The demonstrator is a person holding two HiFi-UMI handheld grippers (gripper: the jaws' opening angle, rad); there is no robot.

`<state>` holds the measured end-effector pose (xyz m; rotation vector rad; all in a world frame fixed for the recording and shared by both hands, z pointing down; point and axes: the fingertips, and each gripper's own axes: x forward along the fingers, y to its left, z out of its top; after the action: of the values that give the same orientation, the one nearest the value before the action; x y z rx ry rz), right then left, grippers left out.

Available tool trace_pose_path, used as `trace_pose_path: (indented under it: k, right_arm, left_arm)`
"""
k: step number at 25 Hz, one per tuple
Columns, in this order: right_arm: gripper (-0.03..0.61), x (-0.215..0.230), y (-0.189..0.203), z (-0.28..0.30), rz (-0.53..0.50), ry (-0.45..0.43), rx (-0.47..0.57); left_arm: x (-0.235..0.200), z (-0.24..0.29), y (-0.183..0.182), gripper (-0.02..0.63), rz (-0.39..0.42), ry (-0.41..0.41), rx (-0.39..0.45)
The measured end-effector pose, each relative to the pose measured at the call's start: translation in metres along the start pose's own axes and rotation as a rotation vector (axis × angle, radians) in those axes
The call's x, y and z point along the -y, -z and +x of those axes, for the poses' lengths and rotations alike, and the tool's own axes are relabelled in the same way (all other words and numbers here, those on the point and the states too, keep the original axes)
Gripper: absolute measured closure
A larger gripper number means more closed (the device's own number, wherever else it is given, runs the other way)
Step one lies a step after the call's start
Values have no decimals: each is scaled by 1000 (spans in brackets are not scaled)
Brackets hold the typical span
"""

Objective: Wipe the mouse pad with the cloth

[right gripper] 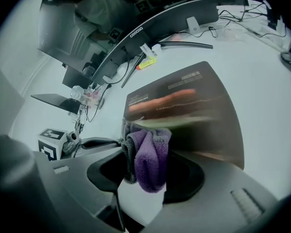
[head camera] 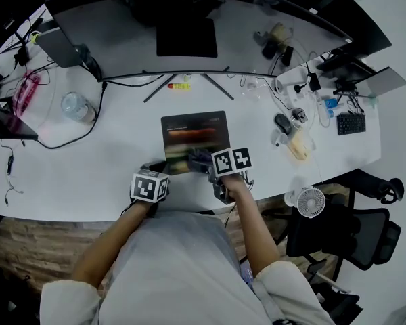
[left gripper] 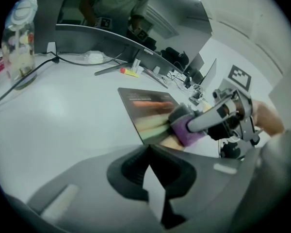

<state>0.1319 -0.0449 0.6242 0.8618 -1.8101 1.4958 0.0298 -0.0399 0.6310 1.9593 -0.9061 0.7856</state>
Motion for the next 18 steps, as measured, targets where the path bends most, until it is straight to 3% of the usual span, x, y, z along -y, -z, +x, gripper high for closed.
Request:
trace_pose_path:
  k: [18]
  right_arm:
    - [368,55,1,-37,13,58,-13]
  left_arm:
    - [2,1,0,614,-7,3,0]
